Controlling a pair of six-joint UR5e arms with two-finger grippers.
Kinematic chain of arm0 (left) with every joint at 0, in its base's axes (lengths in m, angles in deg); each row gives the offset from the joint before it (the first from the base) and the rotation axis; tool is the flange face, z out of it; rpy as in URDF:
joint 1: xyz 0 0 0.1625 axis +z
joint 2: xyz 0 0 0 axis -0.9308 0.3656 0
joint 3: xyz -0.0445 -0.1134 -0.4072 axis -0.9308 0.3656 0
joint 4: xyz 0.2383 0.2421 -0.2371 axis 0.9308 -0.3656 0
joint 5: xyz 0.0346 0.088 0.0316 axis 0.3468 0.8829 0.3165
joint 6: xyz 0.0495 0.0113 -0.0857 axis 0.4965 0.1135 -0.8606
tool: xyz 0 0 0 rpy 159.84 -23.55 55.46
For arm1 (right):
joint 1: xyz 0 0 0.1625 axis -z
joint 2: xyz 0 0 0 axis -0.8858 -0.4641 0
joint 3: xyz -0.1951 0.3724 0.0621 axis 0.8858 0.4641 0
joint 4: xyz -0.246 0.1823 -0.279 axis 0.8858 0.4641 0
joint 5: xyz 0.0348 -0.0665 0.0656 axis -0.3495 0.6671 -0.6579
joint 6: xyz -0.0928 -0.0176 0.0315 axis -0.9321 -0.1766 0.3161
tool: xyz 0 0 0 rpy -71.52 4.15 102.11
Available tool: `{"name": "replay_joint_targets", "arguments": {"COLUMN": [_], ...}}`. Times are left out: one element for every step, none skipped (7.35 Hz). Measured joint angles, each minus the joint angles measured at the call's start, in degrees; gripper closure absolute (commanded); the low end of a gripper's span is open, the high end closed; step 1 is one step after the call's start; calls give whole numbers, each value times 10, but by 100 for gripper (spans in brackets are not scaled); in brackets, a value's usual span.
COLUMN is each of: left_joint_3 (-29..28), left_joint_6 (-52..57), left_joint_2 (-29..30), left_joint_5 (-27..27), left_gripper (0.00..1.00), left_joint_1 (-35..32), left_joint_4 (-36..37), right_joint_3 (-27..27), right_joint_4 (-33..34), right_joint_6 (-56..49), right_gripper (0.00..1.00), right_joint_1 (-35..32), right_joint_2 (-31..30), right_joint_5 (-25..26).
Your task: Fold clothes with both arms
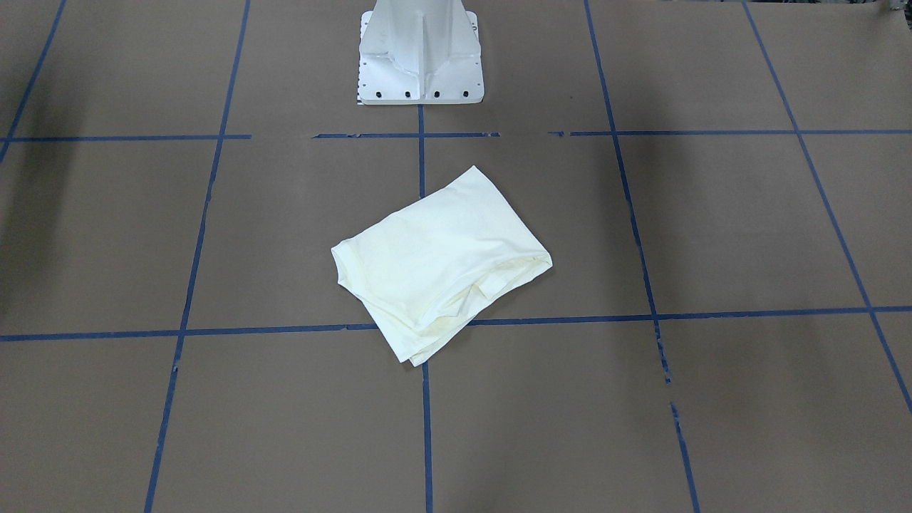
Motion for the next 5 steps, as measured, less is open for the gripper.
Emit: {"name": "replay_joint_targets", "arguments": {"left_joint_3": [1,1,1,1,1], "left_joint_6": [-1,-2,-3,-3,-3], "left_joint_2": [0,0,0,0,0], "left_joint_5": [0,0,0,-1,-1], "left_gripper": [0,0,0,0,0], "left_joint_1": [0,0,0,0,0], "left_joint_4": [0,0,0,0,0], "right_joint_3": [-1,-2,-2,-2,-2], "right_joint_4": [0,0,0,0,0], "right_joint_6": [0,1,1,1,1], "right_gripper": [0,0,0,0,0], "right_joint_1": [0,0,0,0,-1], "right_joint_2": [0,0,0,0,0], "right_joint_5": [4,5,6,6,6]}}
